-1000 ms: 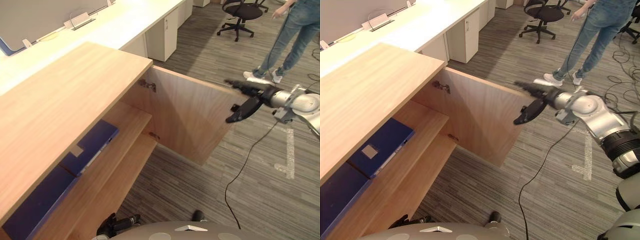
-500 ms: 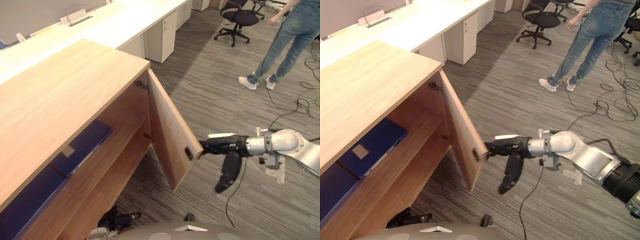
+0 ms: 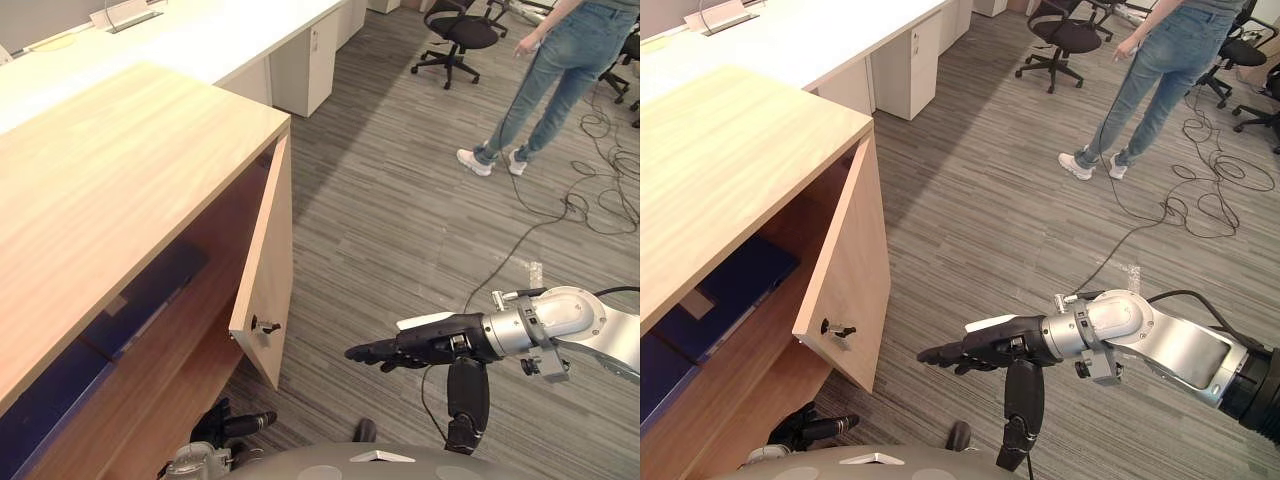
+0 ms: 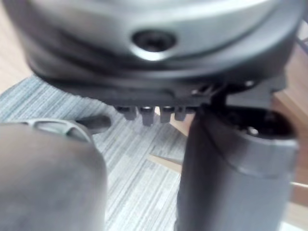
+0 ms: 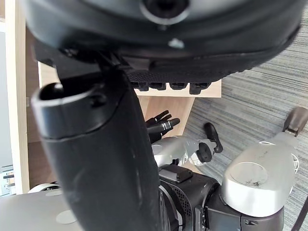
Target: Walk over to the cabinet, pick up the folder, carry it to the office cabinet, place the folder inside the office cabinet, then close the office cabinet door
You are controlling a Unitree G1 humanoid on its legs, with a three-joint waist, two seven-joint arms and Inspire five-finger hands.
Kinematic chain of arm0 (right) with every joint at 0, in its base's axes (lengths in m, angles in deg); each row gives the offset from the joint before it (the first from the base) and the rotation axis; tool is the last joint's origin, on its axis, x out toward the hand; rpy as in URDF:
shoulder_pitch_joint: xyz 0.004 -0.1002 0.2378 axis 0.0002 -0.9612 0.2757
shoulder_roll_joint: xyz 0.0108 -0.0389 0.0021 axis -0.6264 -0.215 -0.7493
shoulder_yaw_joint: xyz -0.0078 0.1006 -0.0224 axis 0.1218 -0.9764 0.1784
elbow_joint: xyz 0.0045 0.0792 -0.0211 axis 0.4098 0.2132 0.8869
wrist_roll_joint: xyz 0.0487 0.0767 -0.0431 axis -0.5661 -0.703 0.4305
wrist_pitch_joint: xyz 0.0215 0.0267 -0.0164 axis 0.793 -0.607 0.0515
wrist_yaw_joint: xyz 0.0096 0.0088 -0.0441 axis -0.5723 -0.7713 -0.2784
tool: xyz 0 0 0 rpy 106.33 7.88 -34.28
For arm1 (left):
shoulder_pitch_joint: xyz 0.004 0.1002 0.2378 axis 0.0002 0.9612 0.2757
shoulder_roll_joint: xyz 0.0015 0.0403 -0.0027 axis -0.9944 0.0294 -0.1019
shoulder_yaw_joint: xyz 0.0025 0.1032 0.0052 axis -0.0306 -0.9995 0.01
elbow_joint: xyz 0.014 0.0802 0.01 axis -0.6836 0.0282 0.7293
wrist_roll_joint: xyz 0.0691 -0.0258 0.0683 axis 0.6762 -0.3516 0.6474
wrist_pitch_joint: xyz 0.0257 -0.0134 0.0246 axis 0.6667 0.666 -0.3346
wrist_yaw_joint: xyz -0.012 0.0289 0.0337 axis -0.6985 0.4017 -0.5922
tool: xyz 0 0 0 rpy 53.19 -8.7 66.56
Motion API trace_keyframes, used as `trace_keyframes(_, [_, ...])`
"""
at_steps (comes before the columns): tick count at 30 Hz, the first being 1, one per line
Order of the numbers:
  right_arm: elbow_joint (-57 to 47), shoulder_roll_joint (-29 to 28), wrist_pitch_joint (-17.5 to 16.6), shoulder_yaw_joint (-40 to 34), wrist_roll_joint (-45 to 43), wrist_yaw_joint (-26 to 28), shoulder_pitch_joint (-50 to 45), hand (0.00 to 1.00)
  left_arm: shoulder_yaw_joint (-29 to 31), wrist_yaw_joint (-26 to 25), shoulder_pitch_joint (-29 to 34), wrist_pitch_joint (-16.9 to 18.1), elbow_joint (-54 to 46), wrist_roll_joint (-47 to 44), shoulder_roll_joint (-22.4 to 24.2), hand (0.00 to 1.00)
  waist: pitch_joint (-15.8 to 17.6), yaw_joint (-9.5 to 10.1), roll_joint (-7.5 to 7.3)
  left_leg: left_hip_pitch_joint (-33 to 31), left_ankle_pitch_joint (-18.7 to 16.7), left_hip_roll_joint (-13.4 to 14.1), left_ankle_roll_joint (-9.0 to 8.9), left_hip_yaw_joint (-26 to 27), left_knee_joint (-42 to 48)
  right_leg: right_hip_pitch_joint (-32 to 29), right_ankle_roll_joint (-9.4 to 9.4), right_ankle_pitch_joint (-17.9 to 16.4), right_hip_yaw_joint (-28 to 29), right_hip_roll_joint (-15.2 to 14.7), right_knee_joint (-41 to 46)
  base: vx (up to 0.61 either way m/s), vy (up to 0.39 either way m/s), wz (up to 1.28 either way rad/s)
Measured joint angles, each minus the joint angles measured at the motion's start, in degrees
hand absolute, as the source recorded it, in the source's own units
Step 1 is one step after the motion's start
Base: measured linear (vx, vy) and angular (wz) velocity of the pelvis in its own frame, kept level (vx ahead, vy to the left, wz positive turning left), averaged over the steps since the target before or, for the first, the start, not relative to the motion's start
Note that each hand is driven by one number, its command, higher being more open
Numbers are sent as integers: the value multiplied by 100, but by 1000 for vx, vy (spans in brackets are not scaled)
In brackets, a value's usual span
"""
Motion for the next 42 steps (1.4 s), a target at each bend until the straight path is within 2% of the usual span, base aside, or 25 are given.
trace_keyframes(4, [195,-76,-51,-19,21,-61,-288,100,-42,0,-24,-1,12,0,9,100,-8,174,15,-59,7,-29,8,-133,2,21,0,0,-121,-40,1,26,36,17])
trace_keyframes(7, [852,-481,-70,-22,138,-134,-468,100,-64,0,-21,-1,13,0,7,100,-11,199,22,-121,15,-82,20,-315,9,86,0,0,-262,-110,1,18,73,34])
trace_keyframes(8, [1386,-832,-97,-53,379,-219,-550,100,-93,-1,-16,-2,27,-2,12,100,-1,208,51,-136,32,-146,49,-457,8,159,3,-1,-384,-173,1,5,68,32])
trace_keyframes(11, [2158,-1340,-213,-190,878,-357,-641,100,-199,-5,-16,-4,45,-7,12,100,5,218,107,-168,61,-248,114,-609,2,227,38,6,-522,-275,2,-7,79,38])
trace_keyframes(12, [2947,-1892,-306,-535,1153,-515,-834,100,-355,-15,-13,-1,55,-24,14,100,21,220,168,-178,83,-344,147,-767,-5,308,88,18,-665,-370,3,-17,91,50])
trace_keyframes(14, [3880,-2611,-379,-798,1650,-889,-860,100,-455,-26,-7,-5,105,-27,33,100,12,199,257,-214,102,-454,200,-924,-6,383,165,24,-817,-487,12,-26,110,55])
trace_keyframes(15, [4934,-3412,-429,-1186,2049,-1240,-851,100,-564,-33,5,-5,115,-27,74,100,18,214,352,-219,120,-565,246,-1058,-11,426,235,-4,-935,-618,100,-27,128,55])
trace_keyframes(16, [5337,-3720,-436,-1354,2185,-1381,-850,100,-595,-37,8,-6,117,-28,90,100,35,213,388,-219,132,-610,273,-1129,-13,459,266,-20,-1004,-675,149,-31,153,64])
trace_keyframes(18, [6942,-4979,-462,-2200,2798,-2005,-837,100,-701,-63,57,-18,134,-33,164,100,43,227,506,-239,158,-780,333,-1422,-15,573,368,-83,-1274,-880,300,-24,120,65])
trace_keyframes(19, [7375,-5334,-466,-2554,2984,-2249,-805,100,-734,-85,70,-23,136,-36,179,100,38,245,533,-243,170,-822,354,-1477,-18,576,392,-105,-1320,-935,363,-18,120,51])
trace_keyframes(21, [8465,-6441,-462,-4040,3659,-3314,-767,100,-739,-188,75,-49,145,-89,226,100,33,295,601,-303,208,-962,417,-1657,-17,583,447,-164,-1483,-1120,558,-16,126,50])
trace_keyframes(22, [8835,-6849,-461,-4739,3698,-3788,-780,100,-739,-275,73,-51,166,-166,229,100,39,318,595,-325,234,-1045,454,-1759,-16,598,462,-185,-1583,-1222,656,-10,110,50])
trace_keyframes(23, [8960,-6990,-458,-4914,3636,-4053,-807,100,-739,-330,64,-56,176,-194,225,100,47,324,583,-322,240,-1084,463,-1814,-12,632,466,-189,-1628,-1268,691,-11,136,60])
trace_keyframes(24, [9144,-7235,-464,-5279,3178,-4573,-972,100,-737,-453,59,-60,205,-201,222,100,68,318,546,-269,254,-1194,493,-1964,-8,767,454,-198,-1744,-1395,777,-10,117,51])
trace_keyframes(27, [9298,-7397,-462,-5664,2763,-5057,-1247,100,-720,-590,70,-65,233,-205,219,100,129,318,452,-111,253,-1398,615,-2122,-20,938,419,-297,-1806,-1678,1062,-29,119,44])
trace_keyframes(28, [9300,-7417,-439,-5693,2750,-5188,-1385,100,-722,-630,83,-68,234,-200,204,100,141,263,414,-73,220,-1480,671,-2206,-28,980,368,-361,-1895,-1838,1250,-56,138,41])
trace_keyframes(30, [9290,-7444,-431,-5729,2749,-5200,-1560,100,-722,-667,119,-71,244,-195,147,100,189,152,327,15,237,-1646,755,-2343,-131,1002,222,-451,-1907,-2093,1572,-67,105,38])
trace_keyframes(32, [9273,-7531,-435,-5739,2805,-5147,-1717,100,-720,-689,141,-70,248,-171,97,100,221,127,233,101,245,-1703,768,-2402,-213,1009,132,-470,-1793,-2179,1737,-47,64,19])
trace_keyframes(35, [9217,-7630,-463,-5744,2817,-4987,-1795,100,-712,-691,243,-64,247,-152,-16,100,196,11,75,114,299,-1670,780,-2560,-280,978,-6,-454,-1316,-2070,1813,-17,6,25])
trace_keyframes(36, [9192,-7666,-517,-5800,2817,-4931,-1811,100,-712,-691,240,-64,234,-153,-36,100,234,-5,53,191,361,-1581,765,-2703,-423,941,-180,-427,-950,-1905,1931,3,-29,32])
trace_keyframes(37, [9192,-7671,-525,-5811,2817,-4928,-1816,100,-713,-691,241,-63,230,-154,-41,100,242,-11,61,205,377,-1550,762,-2739,-453,937,-193,-418,-858,-1864,1961,21,-58,52])
trace_keyframes(39, [9200,-7710,-520,-6016,2811,-4928,-1872,100,-714,-680,244,-60,224,-159,-91,100,257,-124,23,200,436,-1386,722,-3123,-496,856,-202,-409,-21,-1622,2350,40,-118,74])
trace_keyframes(42, [9210,-7700,-516,-6372,2805,-4965,-2026,100,-706,-677,192,-60,219,-204,-95,100,277,-146,25,183,450,-1214,699,-3546,-496,693,-164,-440,817,-1354,2924,44,-159,69])
